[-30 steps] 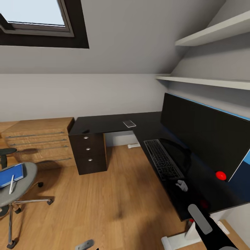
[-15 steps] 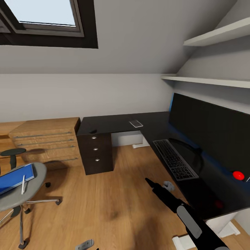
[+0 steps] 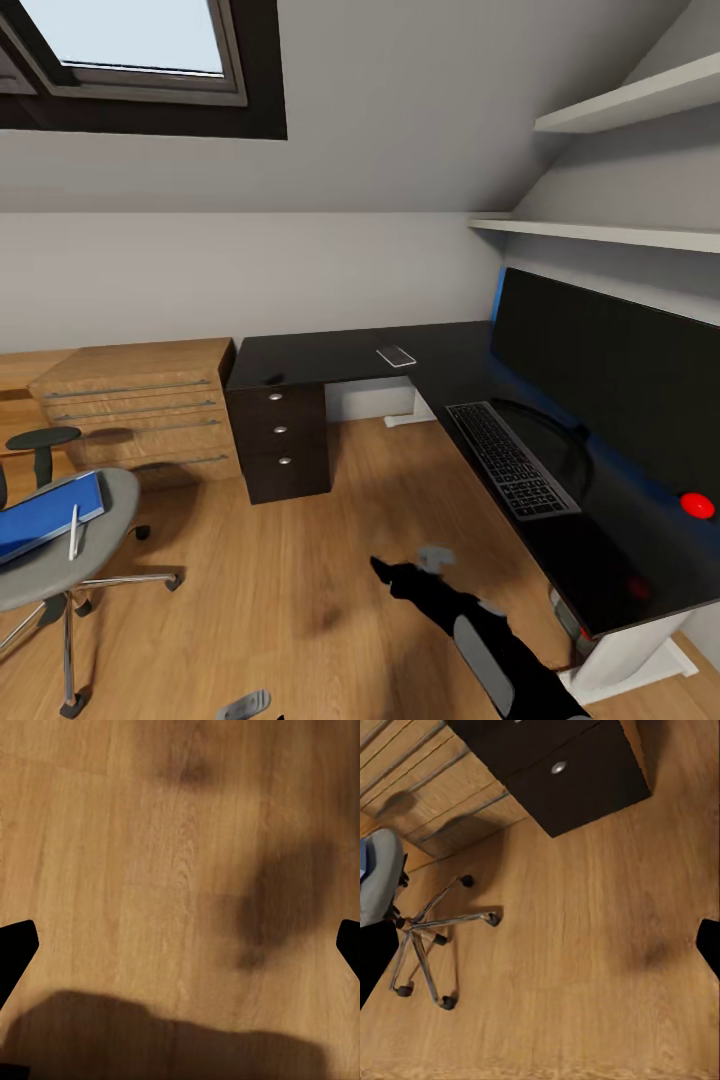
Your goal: In the bedroom, organize the workspace by keeping the computer under the desk, ensuring the monitor is on the desk, placing the keyboard on the desk next to the monitor, placing the mouse on the desk next to the keyboard, moving the folder from the swivel chair onto the desk next to the mouse, stacking the notebook on top of the folder with the pen on top of the notebook, and positioning the swivel chair next to the desk.
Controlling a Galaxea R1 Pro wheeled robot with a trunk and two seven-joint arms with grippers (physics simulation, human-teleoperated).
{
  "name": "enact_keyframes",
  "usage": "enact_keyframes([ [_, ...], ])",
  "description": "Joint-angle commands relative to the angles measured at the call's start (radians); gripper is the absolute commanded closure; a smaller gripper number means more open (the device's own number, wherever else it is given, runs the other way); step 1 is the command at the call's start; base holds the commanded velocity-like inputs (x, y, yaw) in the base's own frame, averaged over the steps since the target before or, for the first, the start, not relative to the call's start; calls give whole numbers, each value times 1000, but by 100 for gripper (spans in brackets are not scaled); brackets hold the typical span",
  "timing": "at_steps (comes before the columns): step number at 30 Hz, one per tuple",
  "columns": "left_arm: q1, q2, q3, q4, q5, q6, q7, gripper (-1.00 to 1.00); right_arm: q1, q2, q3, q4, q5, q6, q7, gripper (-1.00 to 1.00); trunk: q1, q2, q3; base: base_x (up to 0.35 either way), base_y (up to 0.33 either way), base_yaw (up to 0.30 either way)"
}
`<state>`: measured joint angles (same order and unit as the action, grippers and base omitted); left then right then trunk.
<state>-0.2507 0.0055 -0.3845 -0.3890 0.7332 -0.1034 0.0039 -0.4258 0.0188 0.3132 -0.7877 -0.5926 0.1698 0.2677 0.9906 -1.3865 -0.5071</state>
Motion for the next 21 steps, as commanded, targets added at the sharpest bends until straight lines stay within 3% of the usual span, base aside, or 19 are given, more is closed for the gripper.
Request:
enact_keyframes([
  [1,-1,1,-7,1,9,-5,0,-100,-1,17,0,20,38,2,-19,-100,0,-1,-1,0,5,0],
  [5,-1,1,-7,1,9,-4,1,-100,-1,78,0,109,218,-51,-91,-100,0,-1,-1,0,3,0],
  [6,-1,2,-7,1,9,-4,1,-100,-1,100,0,153,301,-100,-120,-100,0,-1,-1,0,1,0],
  [10,-1,3,-7,1,9,-4,2,-100,-2,135,-2,261,467,-237,-176,-100,0,-1,-1,0,0,0],
  [14,-1,3,-9,1,8,-3,2,-100,-2,141,-14,350,514,-295,-203,-100,0,-1,-1,0,0,0],
  [21,-1,3,-6,1,9,-3,3,-100,-2,130,-84,444,530,-420,-222,-100,0,-1,-1,0,0,0],
])
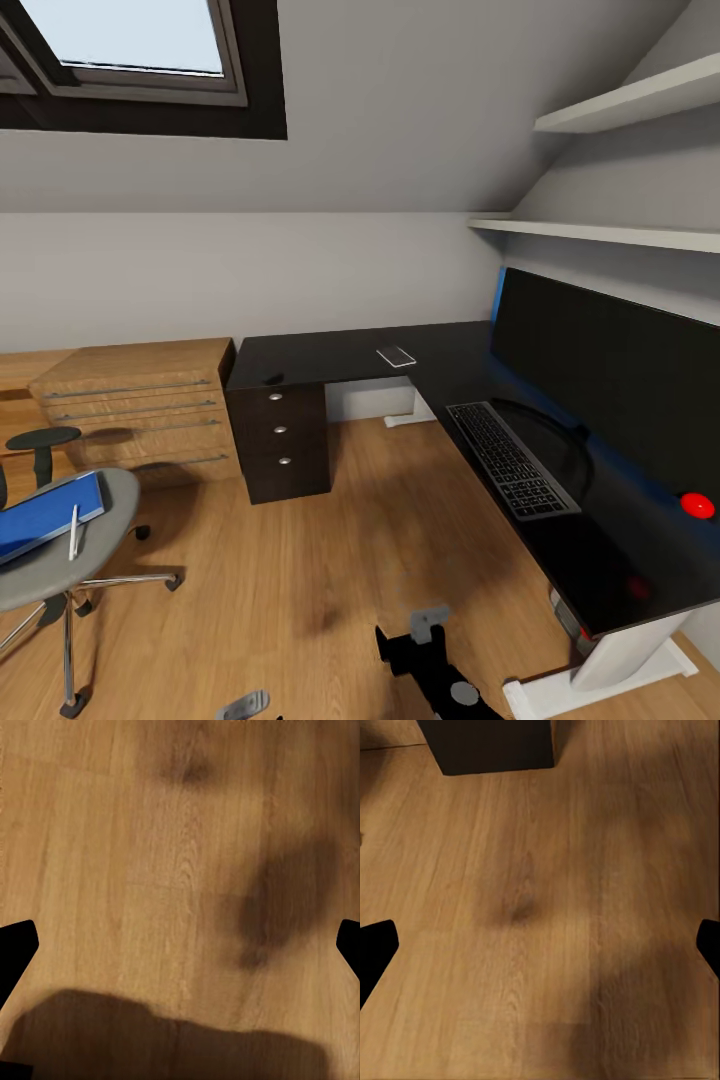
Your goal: In the bedroom, organize the workspace by keeping the computer under the desk, ensuring the monitor is on the desk, placing the keyboard on the desk next to the monitor, placing the mouse on the desk next to the keyboard, moving the folder from the swivel chair onto the desk next to the mouse, stacking the notebook on top of the folder with the pen on top of the notebook, and positioning the swivel chair next to the desk.
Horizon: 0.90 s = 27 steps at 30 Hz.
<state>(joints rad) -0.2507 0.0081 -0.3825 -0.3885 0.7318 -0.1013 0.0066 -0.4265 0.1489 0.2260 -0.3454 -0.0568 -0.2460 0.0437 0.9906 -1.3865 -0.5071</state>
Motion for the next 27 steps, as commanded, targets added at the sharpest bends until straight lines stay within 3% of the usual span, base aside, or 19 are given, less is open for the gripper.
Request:
enact_keyframes([
  [1,-1,1,-7,1,11,-6,1,-100,-1,-8,-15,33,-5,-46,1,-100,0,-1,-1,0,0,0],
  [9,-1,-1,-12,1,7,-7,-2,-100,0,-32,-50,183,-5,-267,-1,-100,-19,34,15,0,0,0],
  [15,-1,-3,-12,38,7,-10,-2,-100,0,-43,-51,238,-3,-317,2,-100,-42,76,34,0,0,0],
  [27,-1,-24,-13,242,-1,-265,-26,-100,0,-48,-54,256,-6,-322,3,-100,-88,160,71,0,0,0],
])
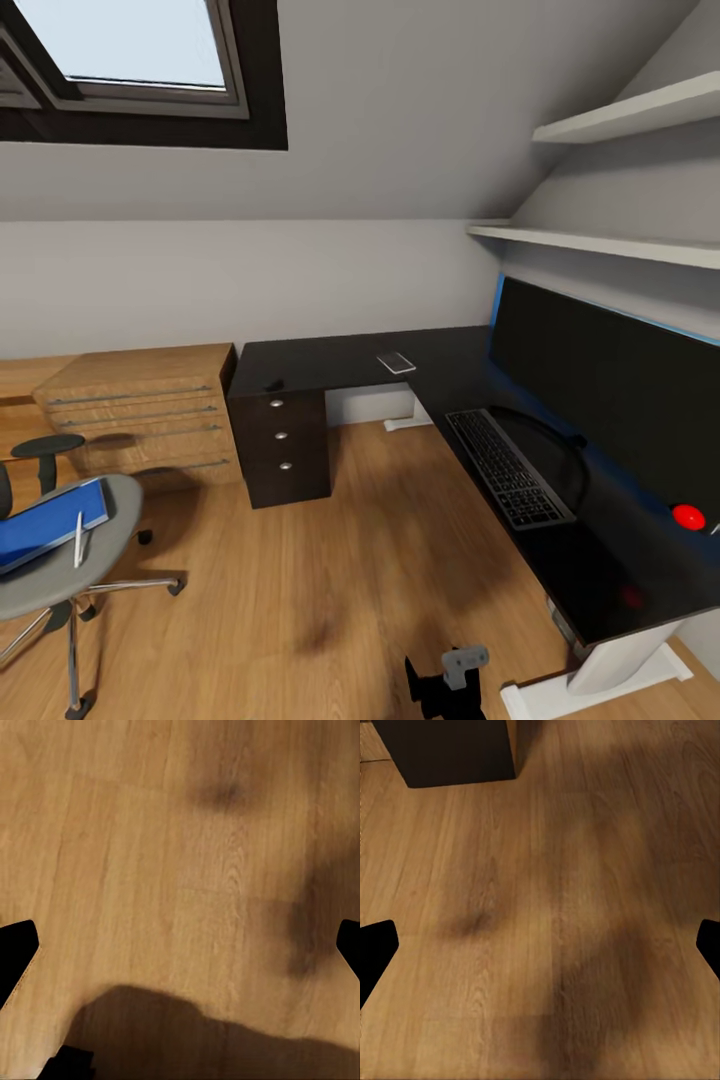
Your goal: In the bedroom, organize the workspace by keeping the computer under the desk, ensuring the monitor is on the desk, placing the keyboard on the desk next to the monitor, placing the mouse on the desk next to the keyboard, moving the folder from the swivel chair onto the desk next to the mouse, stacking the notebook on top of the folder with the pen on top of the notebook, and positioning the swivel chair next to the desk.
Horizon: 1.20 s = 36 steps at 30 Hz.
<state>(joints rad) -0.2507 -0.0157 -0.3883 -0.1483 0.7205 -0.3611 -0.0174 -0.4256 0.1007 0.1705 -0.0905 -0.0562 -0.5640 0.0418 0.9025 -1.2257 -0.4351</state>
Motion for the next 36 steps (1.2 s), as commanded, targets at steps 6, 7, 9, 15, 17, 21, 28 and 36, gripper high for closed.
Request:
enact_keyframes([
  [6,-1,-1,-8,29,-10,-58,-11,-100,-1,4,3,27,-6,-8,4,-100,-19,35,15,0,0,0],
  [7,-1,-1,-8,30,-11,-59,-11,-100,-1,5,2,27,-7,-8,1,-100,-19,35,15,0,0,0],
  [9,-1,-1,-8,30,-12,-59,-12,-100,-1,5,1,27,-7,-8,-1,-100,-19,35,15,0,0,0],
  [15,-1,0,-8,30,-12,-60,-11,-100,-1,13,1,28,-8,-7,-16,-100,-19,35,15,0,0,1],
  [17,-1,1,-7,30,-11,-60,-11,-100,-1,21,1,29,-8,-7,-19,-100,-19,35,14,0,0,39],
  [21,-1,2,-7,30,-11,-59,-11,-100,-1,31,0,29,-7,-7,-23,-100,-19,35,12,0,0,106],
  [28,-1,1,-7,30,-9,-59,-10,-100,-1,35,0,29,-7,-9,-25,-100,-19,35,8,0,0,81],
  [36,-1,1,-8,30,-9,-59,-10,-100,-1,36,0,29,-7,-9,-25,-100,-19,35,8,0,0,7],
])
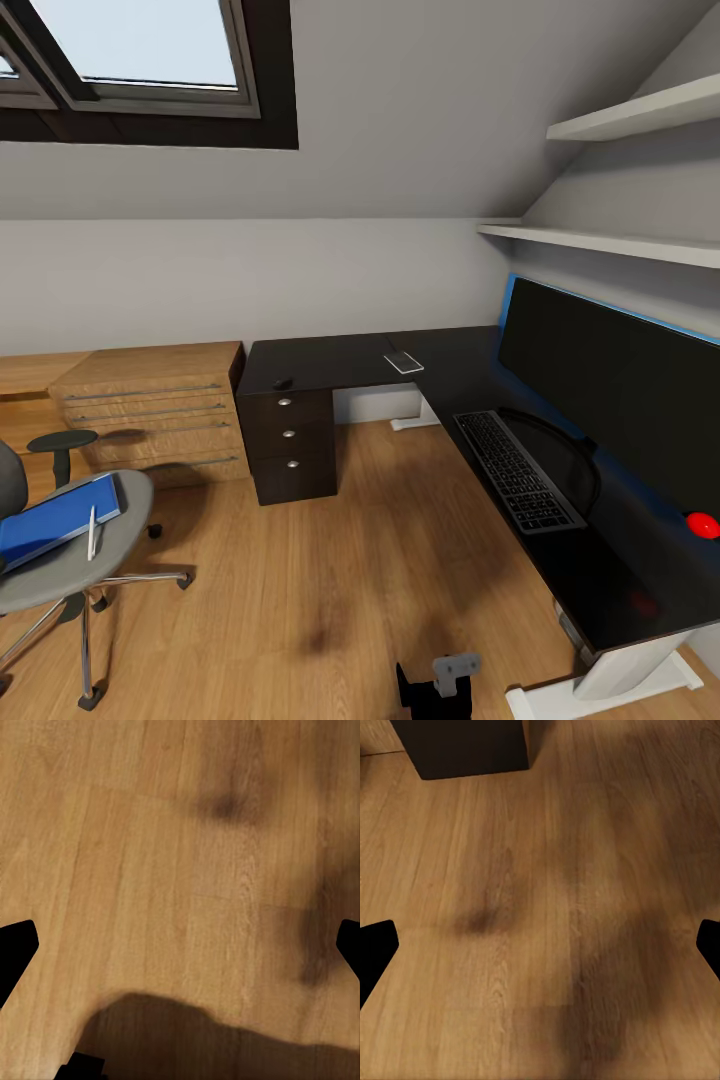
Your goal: In the bedroom, organize the workspace by keeping the computer under the desk, ensuring the monitor is on the desk, placing the keyboard on the desk next to the monitor, placing the mouse on the desk next to the keyboard, moving the folder from the swivel chair onto the desk next to the mouse, stacking the notebook on top of the folder with the pen on top of the notebook, and positioning the swivel chair next to the desk.
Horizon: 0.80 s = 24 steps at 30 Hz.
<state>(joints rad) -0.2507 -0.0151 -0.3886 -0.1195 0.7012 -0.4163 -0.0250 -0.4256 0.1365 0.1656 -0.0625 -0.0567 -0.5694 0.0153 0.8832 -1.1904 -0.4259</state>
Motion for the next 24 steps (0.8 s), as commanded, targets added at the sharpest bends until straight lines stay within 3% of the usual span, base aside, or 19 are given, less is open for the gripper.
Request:
enact_keyframes([
  [1,-1,0,-7,1,11,-4,-3,-100,-1,0,5,1,-6,-4,2,-100,0,-1,-1,0,0,0],
  [11,-1,0,-7,1,10,-4,-4,-100,-1,-1,5,1,-5,-5,1,-100,0,-1,-8,257,0,225],
  [24,-1,-2,-7,1,11,-3,-4,-100,-1,-4,6,1,-5,-7,1,-100,0,-1,-18,35,0,238],
])
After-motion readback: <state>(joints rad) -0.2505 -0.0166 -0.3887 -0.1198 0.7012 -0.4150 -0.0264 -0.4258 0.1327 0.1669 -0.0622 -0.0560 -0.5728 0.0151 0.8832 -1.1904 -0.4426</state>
